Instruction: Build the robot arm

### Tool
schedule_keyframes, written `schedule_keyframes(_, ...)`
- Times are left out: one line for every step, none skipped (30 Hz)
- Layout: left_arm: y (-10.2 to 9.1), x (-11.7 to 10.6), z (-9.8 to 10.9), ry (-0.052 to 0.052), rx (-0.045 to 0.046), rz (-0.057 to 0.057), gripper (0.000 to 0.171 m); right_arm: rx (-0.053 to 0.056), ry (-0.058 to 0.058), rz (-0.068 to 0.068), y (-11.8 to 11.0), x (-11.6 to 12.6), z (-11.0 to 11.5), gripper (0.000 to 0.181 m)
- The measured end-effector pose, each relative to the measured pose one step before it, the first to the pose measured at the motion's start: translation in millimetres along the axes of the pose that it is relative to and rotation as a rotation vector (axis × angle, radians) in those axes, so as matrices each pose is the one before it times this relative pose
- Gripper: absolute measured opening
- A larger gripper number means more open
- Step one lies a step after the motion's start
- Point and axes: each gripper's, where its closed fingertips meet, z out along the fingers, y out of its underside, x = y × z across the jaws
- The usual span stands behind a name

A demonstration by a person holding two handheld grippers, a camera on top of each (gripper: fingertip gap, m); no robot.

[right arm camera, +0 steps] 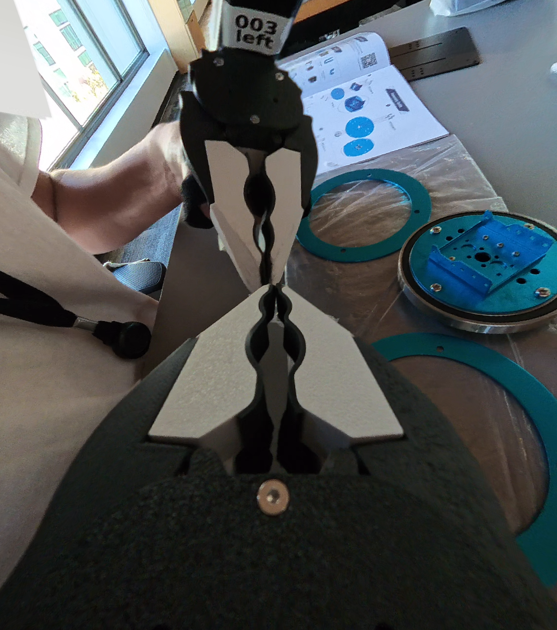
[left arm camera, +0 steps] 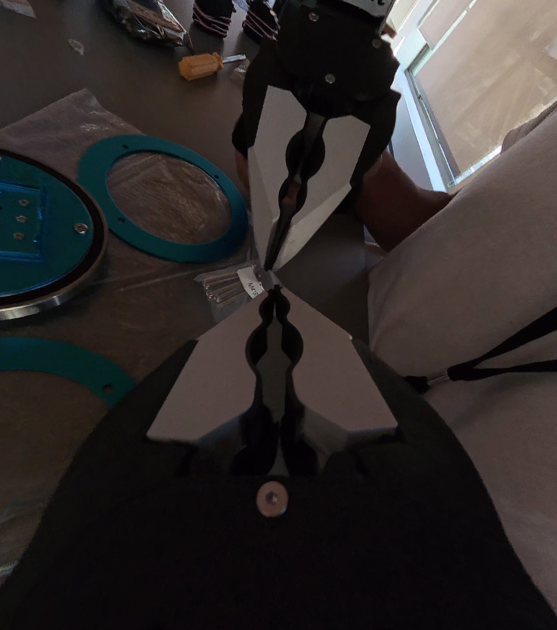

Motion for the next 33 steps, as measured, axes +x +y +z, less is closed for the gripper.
schedule_keyframes(-3.34,-0.90,0.18,-0.0162,0.02306,-0.0241,0.000,0.0117,0.0176,-0.0017,-1.84,2.90,-1.05,0.000)
schedule_keyframes(-3.63,-1.57,0.34,-0.0157,0.02668,-0.0344,0.000,0.0102,0.0223,0.0012,-1.62,3.64,-1.13,0.000)
schedule_keyframes(-3.79,-2.25,0.42,-0.0140,0.03144,-0.0441,0.000,0.0132,0.0253,0.0016,-1.86,4.34,-1.31,0.000)
schedule_keyframes(-4.28,-2.64,0.37,-0.0099,0.03807,-0.0487,0.000,0.0182,0.0281,0.0005,-2.52,4.48,-1.97,0.001)
schedule_keyframes(-4.73,-2.36,0.16,-0.0030,0.04510,-0.0517,0.000,0.0274,0.0278,0.0029,-3.75,3.73,-2.81,0.003)
schedule_keyframes(-4.43,-1.83,0.28,0.0051,0.04337,-0.0521,0.000,0.0357,0.0185,0.0047,-5.53,1.33,-3.44,0.008)
schedule_keyframes(-3.74,-1.26,0.56,0.0082,0.03832,-0.0404,0.000,0.0295,0.0164,0.0072,-4.98,-0.31,-3.47,0.012)
schedule_keyframes(-3.07,-1.13,0.72,0.0056,0.03438,-0.0301,0.000,0.0072,0.0134,0.0050,-1.90,-1.77,-2.87,0.014)
schedule_keyframes(-1.26,-0.62,1.18,0.0040,0.02163,-0.0227,0.000,-0.0174,-0.0004,0.0019,2.51,-4.45,-1.51,0.014)
schedule_keyframes(0.00,0.24,1.57,0.0054,0.01018,-0.0140,0.000,-0.0359,-0.0091,0.0061,6.10,-5.40,0.41,0.015)
schedule_keyframes(0.19,0.62,1.62,0.0044,0.00681,-0.0086,0.000,-0.0366,0.0043,0.0058,6.62,-2.79,1.25,0.018)
schedule_keyframes(0.32,0.71,1.79,0.0033,0.00432,-0.0063,0.000,-0.0099,0.0249,-0.0003,3.26,0.96,0.75,0.023)
schedule_keyframes(0.20,0.24,1.44,0.0004,0.00334,-0.0022,0.000,0.0117,0.0236,-0.0019,0.93,1.36,0.01,0.024)
schedule_keyframes(-0.32,-0.21,0.96,-0.0014,0.00535,-0.0003,0.000,0.0155,0.0108,-0.0004,0.25,1.32,-0.55,0.023)
schedule_keyframes(0.32,-0.12,0.99,0.0012,0.00030,-0.0035,0.000,0.0104,-0.0024,0.0121,0.83,1.03,-0.55,0.023)
schedule_keyframes(-0.10,0.06,0.87,0.0013,0.00162,-0.0019,0.000,0.0100,-0.0148,0.0317,0.08,0.30,-0.96,0.023)
schedule_keyframes(-0.91,0.42,0.58,0.0006,0.00575,-0.0018,0.000,0.0139,-0.0225,0.0393,-0.79,-0.30,-0.99,0.024)
schedule_keyframes(-0.93,0.82,0.68,0.0029,0.00674,-0.0050,0.000,0.0168,-0.0192,0.0401,-1.52,0.26,-1.11,0.024)
schedule_keyframes(-1.13,0.50,0.60,0.0016,0.00963,-0.0108,0.000,0.0121,-0.0133,0.0336,-1.29,0.98,-1.02,0.023)
schedule_keyframes(-1.08,0.45,0.81,0.0012,0.01172,-0.0144,0.000,0.0088,-0.0072,0.0292,-1.11,1.29,-0.49,0.023)
schedule_keyframes(-1.18,0.79,0.73,0.0034,0.01425,-0.0162,0.000,0.0057,-0.0047,0.0277,-1.10,0.93,-0.45,0.024)
schedule_keyframes(-1.28,1.50,0.89,0.0086,0.01730,-0.0178,0.000,0.0090,-0.0016,0.0290,-1.66,1.41,-0.48,0.025)
schedule_keyframes(-0.46,2.41,1.31,0.0141,0.01239,-0.0185,0.000,0.0067,-0.0021,0.0345,-1.22,1.55,-0.23,0.024)
schedule_keyframes(-0.25,2.12,1.50,0.0100,0.01326,-0.0159,0.000,0.0029,-0.0085,0.0331,-0.46,0.95,0.16,0.023)
schedule_keyframes(-0.76,0.41,0.88,-0.0025,0.01631,-0.0086,0.000,0.0064,-0.0070,0.0299,-0.49,1.42,-0.03,0.020)
schedule_keyframes(-0.53,-0.38,-0.02,-0.0049,0.01036,0.0001,0.000,0.0072,-0.0151,0.0362,-0.48,0.48,-0.36,0.019)
schedule_keyframes(0.09,-0.41,-0.28,-0.0046,0.00036,0.0046,0.000,0.0077,-0.0163,0.0296,-0.35,0.02,-0.65,0.017)
schedule_keyframes(0.17,-0.89,-0.60,-0.0099,-0.00135,0.0112,0.000,0.0083,-0.0117,0.0193,-0.22,0.64,-1.05,0.014)
schedule_keyframes(-0.60,-1.60,-0.84,-0.0166,0.00339,0.0150,0.000,0.0075,-0.0083,0.0181,-0.24,1.33,-1.86,0.007)
schedule_keyframes(0.01,-0.05,-0.44,-0.0077,-0.00230,0.0170,0.000,0.0072,-0.0211,0.0228,-0.80,-0.41,-2.35,0.000)
schedule_keyframes(0.69,1.13,0.32,-0.0006,-0.00771,0.0122,0.000,-0.0043,-0.0198,0.0284,0.94,-0.36,-0.44,0.000)
schedule_keyframes(0.67,0.15,0.50,-0.0064,-0.00741,0.0101,0.000,-0.0037,-0.0101,0.0162,1.20,0.14,0.67,0.000)
schedule_keyframes(0.32,-0.99,0.22,-0.0114,-0.00386,0.0101,0.000,0.0013,0.0050,0.0011,0.47,1.19,0.36,0.000)
